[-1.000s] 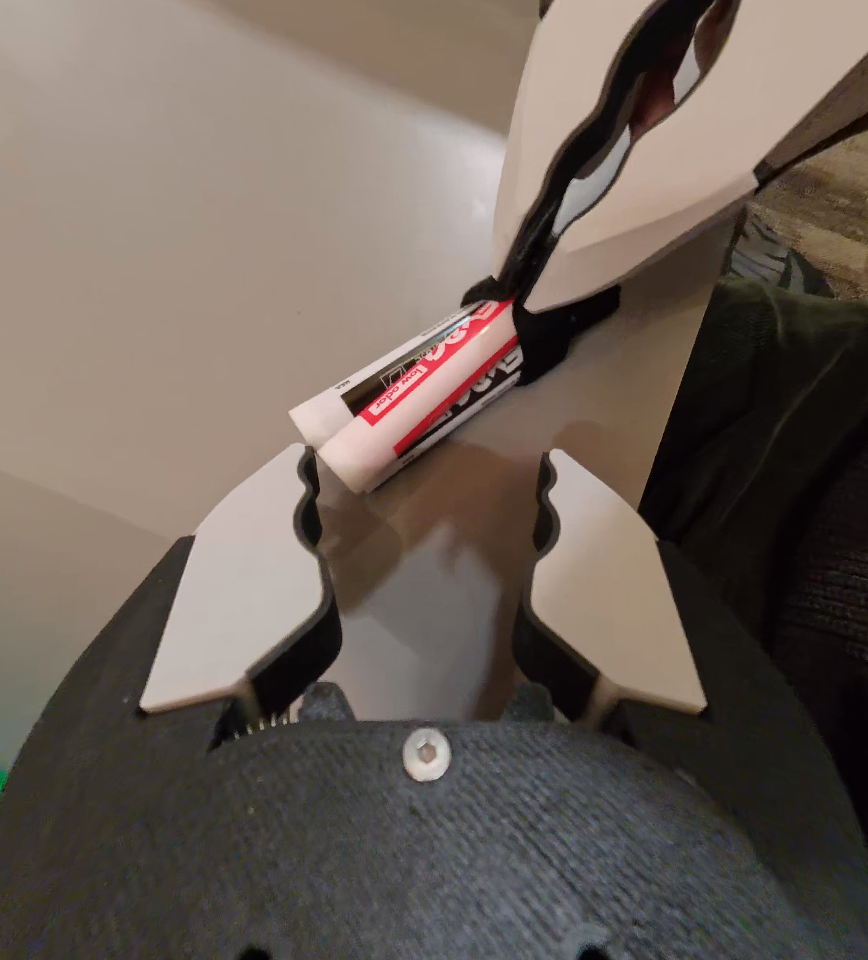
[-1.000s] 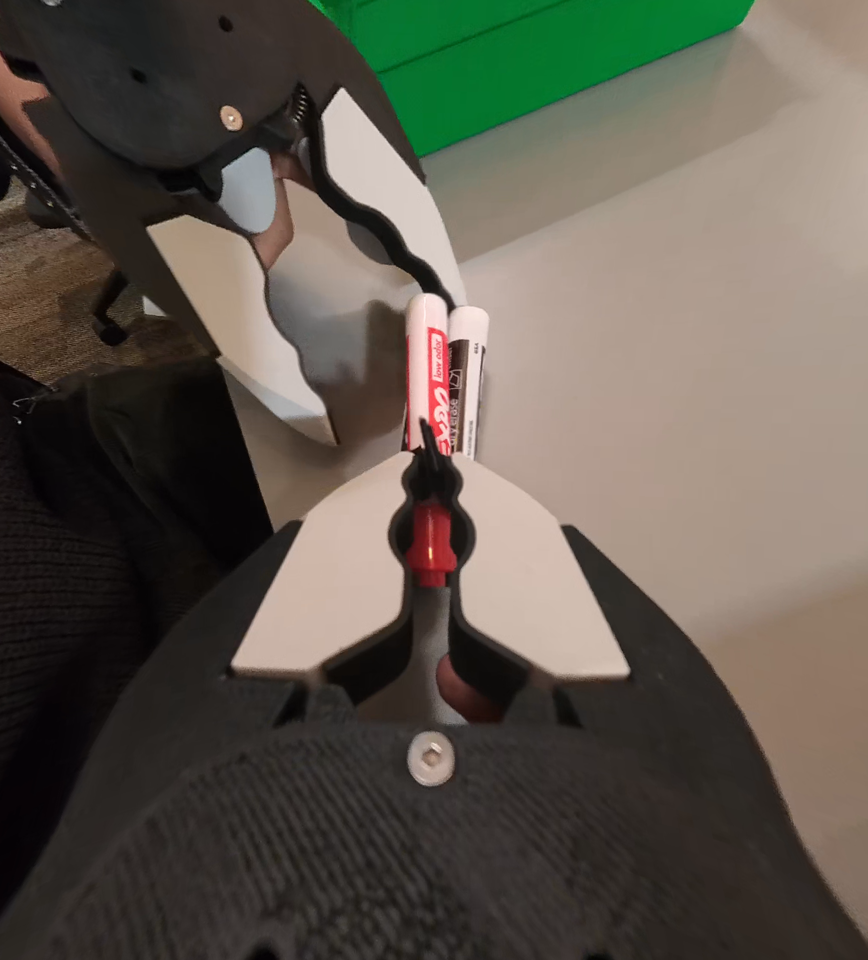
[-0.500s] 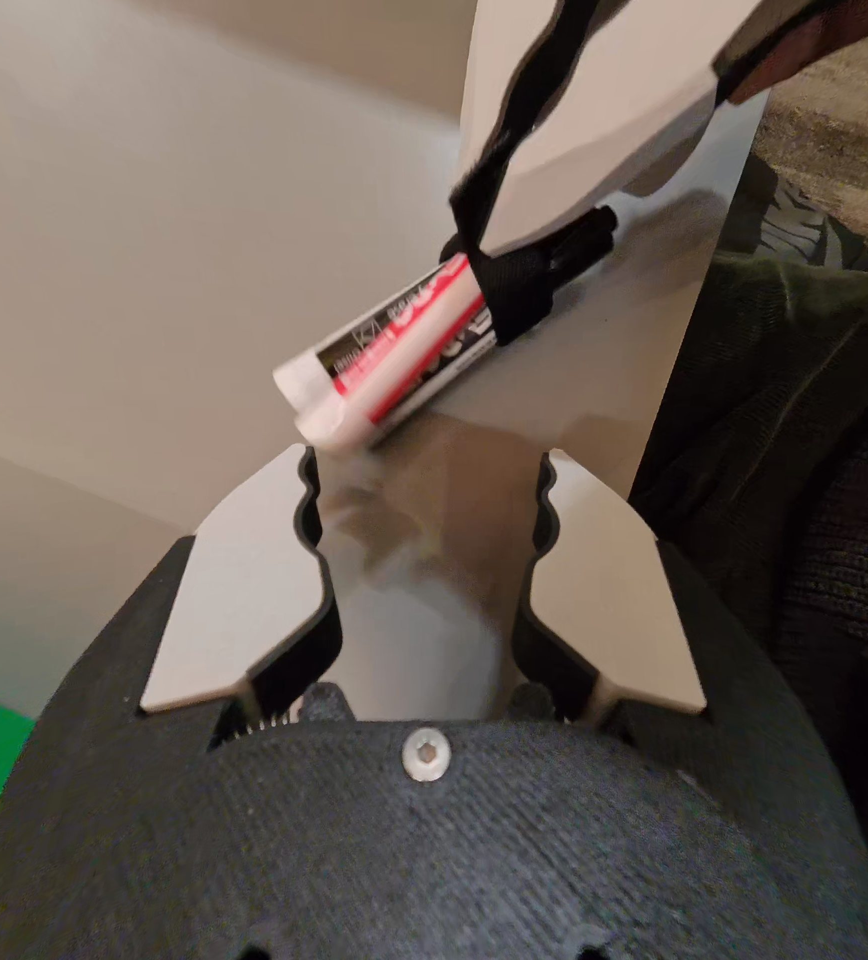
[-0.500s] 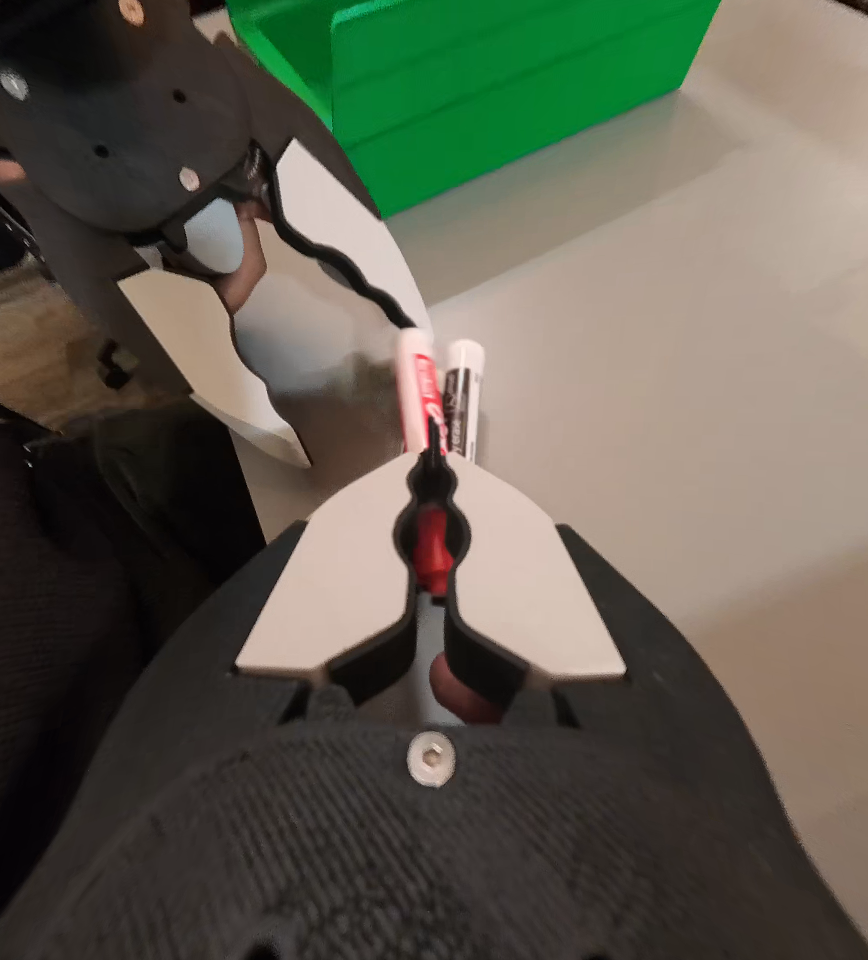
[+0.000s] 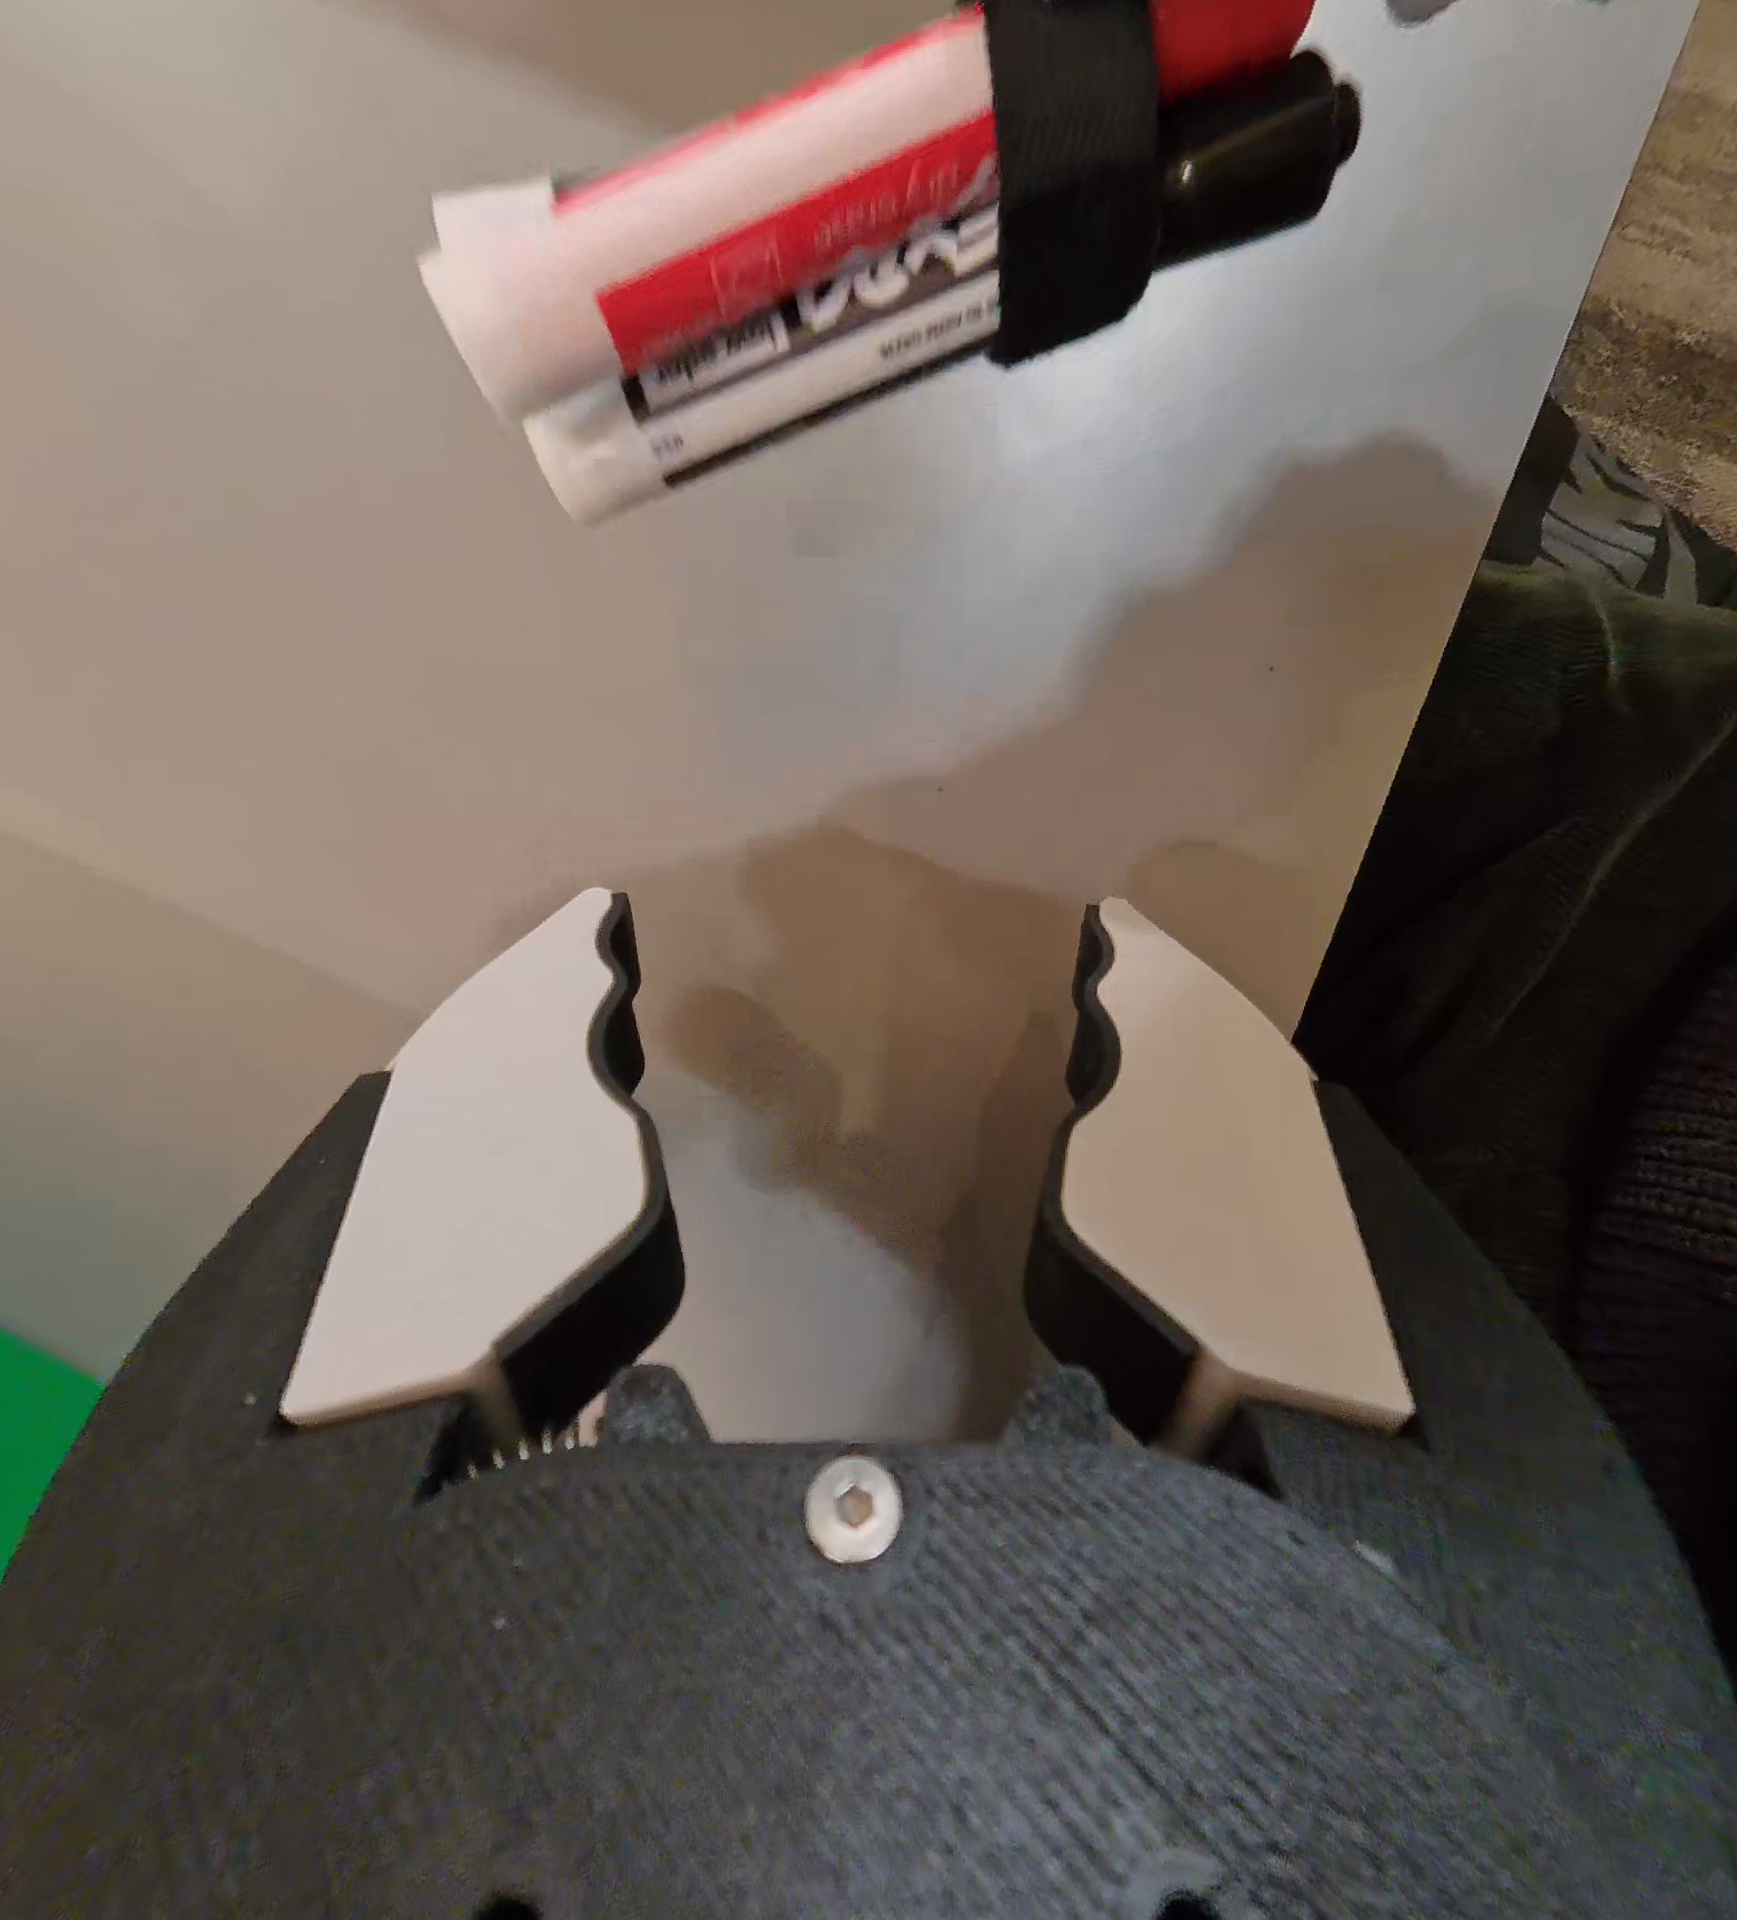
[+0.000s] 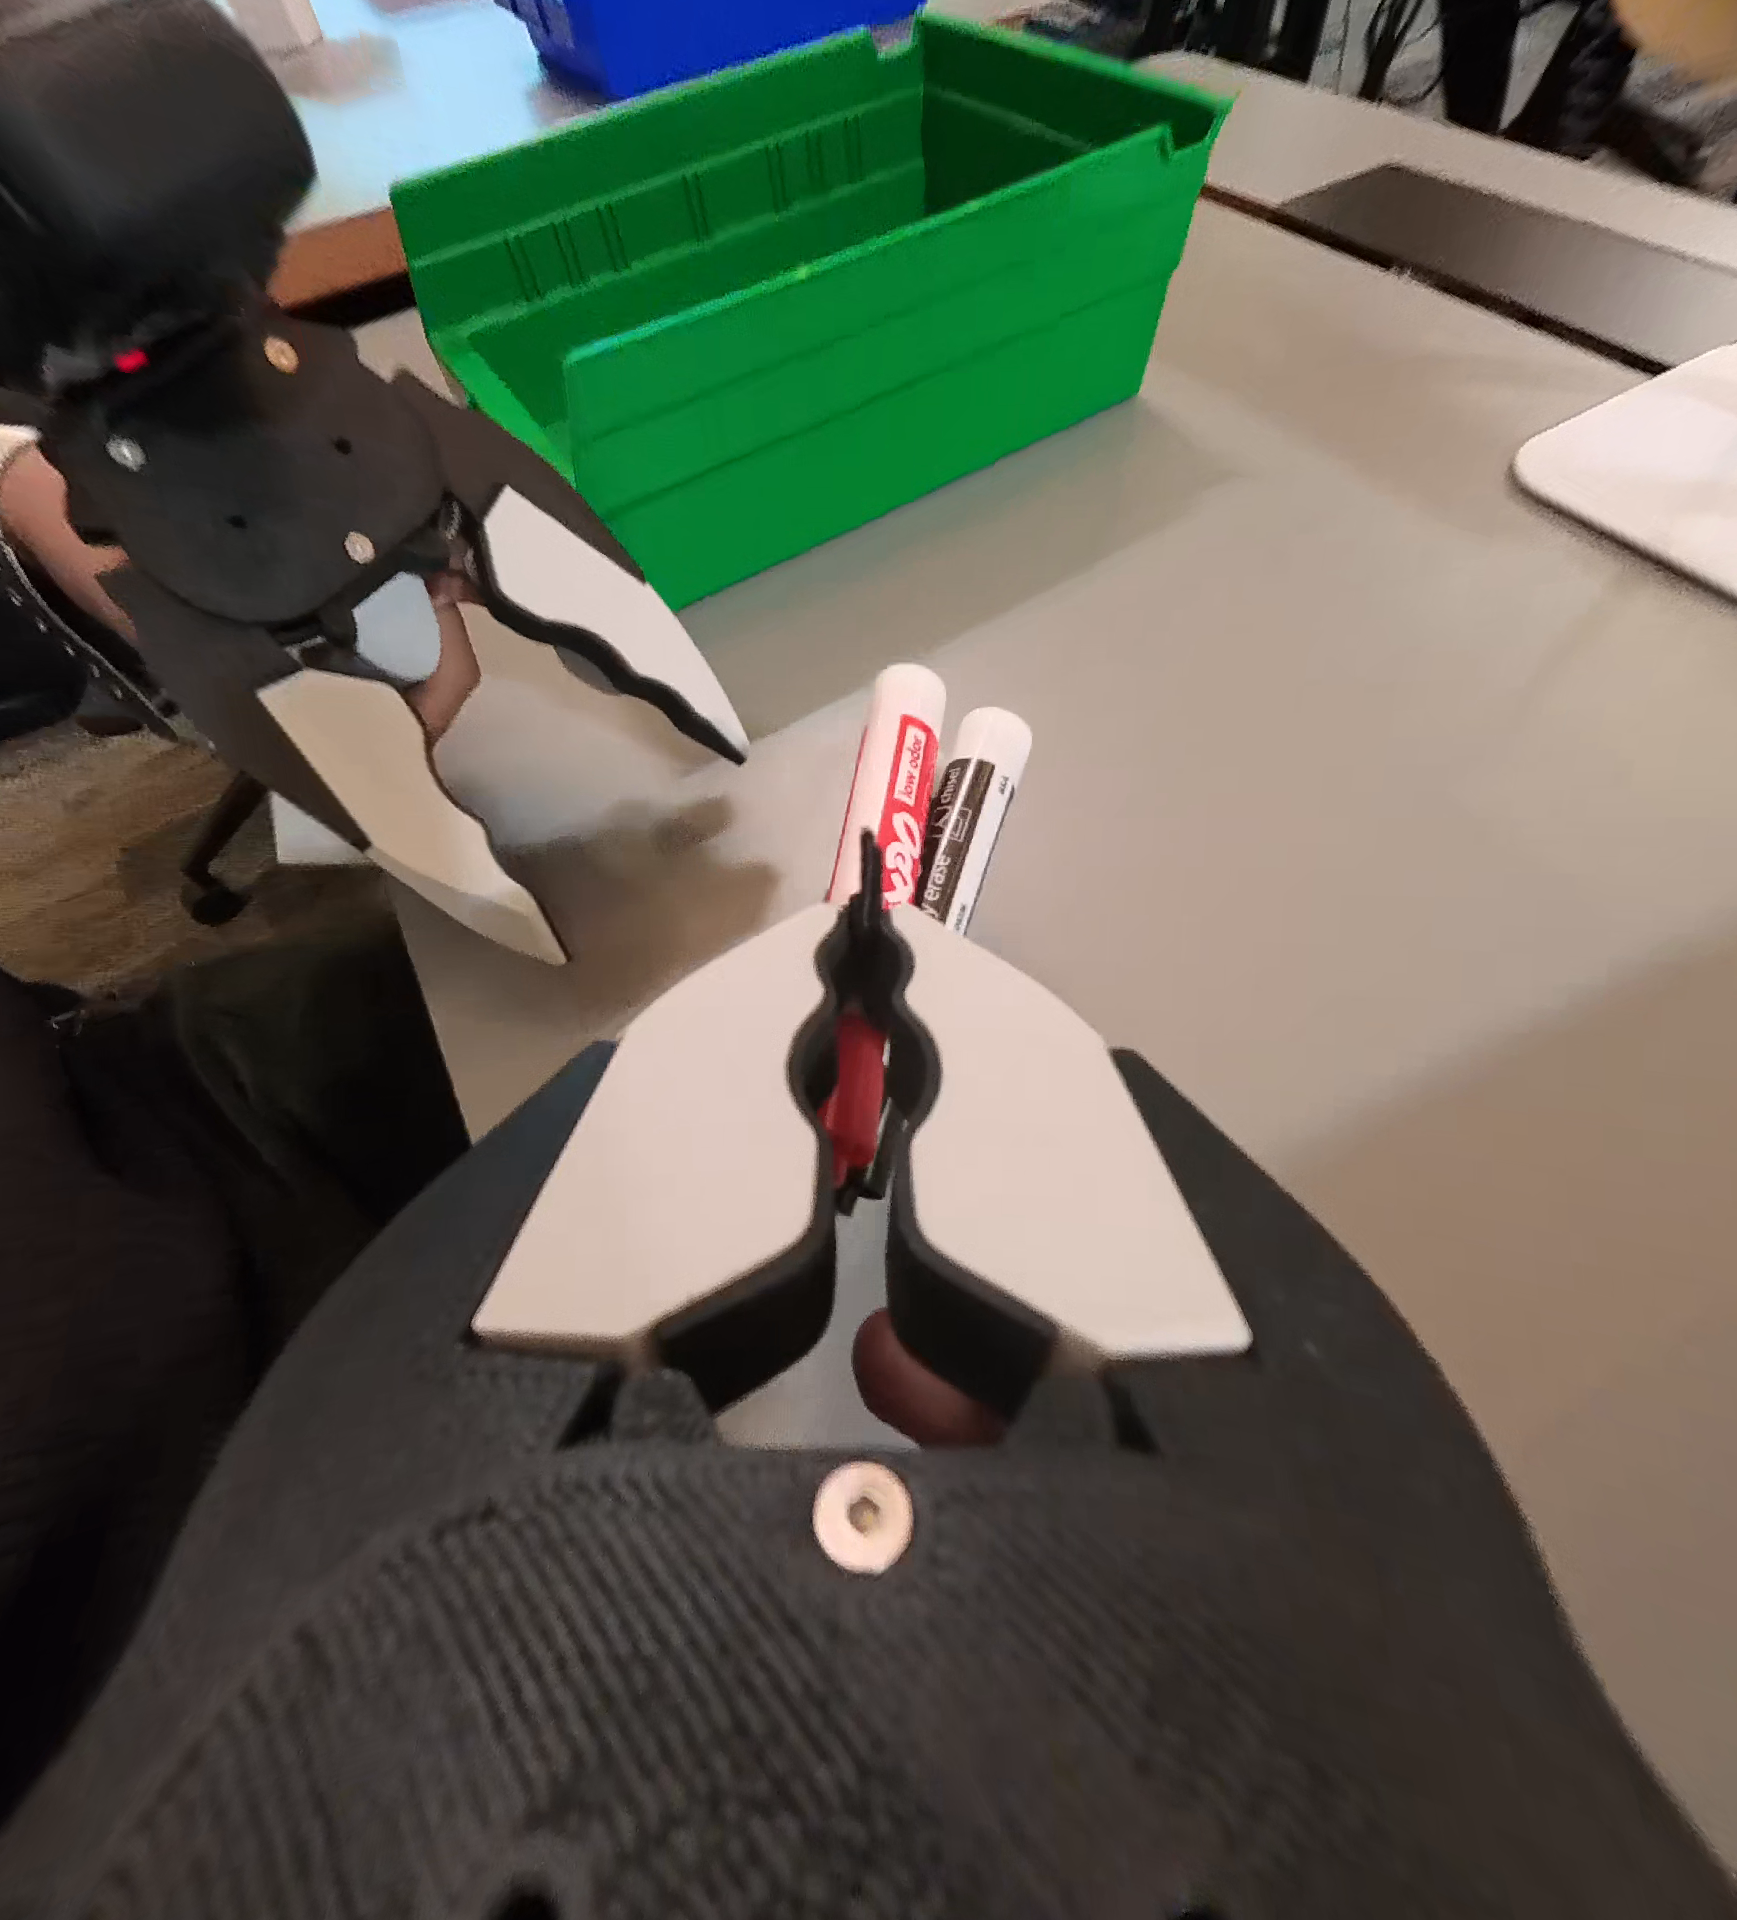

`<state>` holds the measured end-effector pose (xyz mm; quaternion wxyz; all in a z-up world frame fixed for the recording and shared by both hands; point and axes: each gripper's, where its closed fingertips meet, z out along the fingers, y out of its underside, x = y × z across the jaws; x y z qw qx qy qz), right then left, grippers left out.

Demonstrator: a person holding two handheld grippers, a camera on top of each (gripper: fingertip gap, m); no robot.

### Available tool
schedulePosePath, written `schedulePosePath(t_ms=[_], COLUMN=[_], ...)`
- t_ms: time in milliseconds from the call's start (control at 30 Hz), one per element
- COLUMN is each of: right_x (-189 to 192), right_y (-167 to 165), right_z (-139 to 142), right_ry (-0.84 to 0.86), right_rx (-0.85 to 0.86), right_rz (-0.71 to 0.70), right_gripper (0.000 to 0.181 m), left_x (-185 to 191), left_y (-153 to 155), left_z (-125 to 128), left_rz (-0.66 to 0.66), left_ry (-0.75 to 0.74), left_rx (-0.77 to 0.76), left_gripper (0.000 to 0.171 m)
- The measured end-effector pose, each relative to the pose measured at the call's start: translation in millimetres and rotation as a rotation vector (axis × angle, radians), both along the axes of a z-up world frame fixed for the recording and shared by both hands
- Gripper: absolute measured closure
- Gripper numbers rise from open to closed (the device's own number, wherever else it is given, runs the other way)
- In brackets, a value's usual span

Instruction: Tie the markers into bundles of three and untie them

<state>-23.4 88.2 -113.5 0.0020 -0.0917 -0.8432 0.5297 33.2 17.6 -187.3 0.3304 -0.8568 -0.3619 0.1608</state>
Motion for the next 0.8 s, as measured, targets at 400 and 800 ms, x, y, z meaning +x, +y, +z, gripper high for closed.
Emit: schedulePosePath(t_ms=[400,800], right_x=[-74,-199], right_y=[82,260], right_z=[98,50], right_ry=[0.178,0.121], right_rx=[-0.009,0.183], right_rz=[-0.295,-0.916], right_gripper=[0.177,0.177], left_x=[0,8], left_y=[1,7], left_z=[7,0], left_rz=[0.038,-0.008], left_ry=[-0.029,-0.058], left_rx=[0.080,0.066], left_gripper=[0.090,0.090])
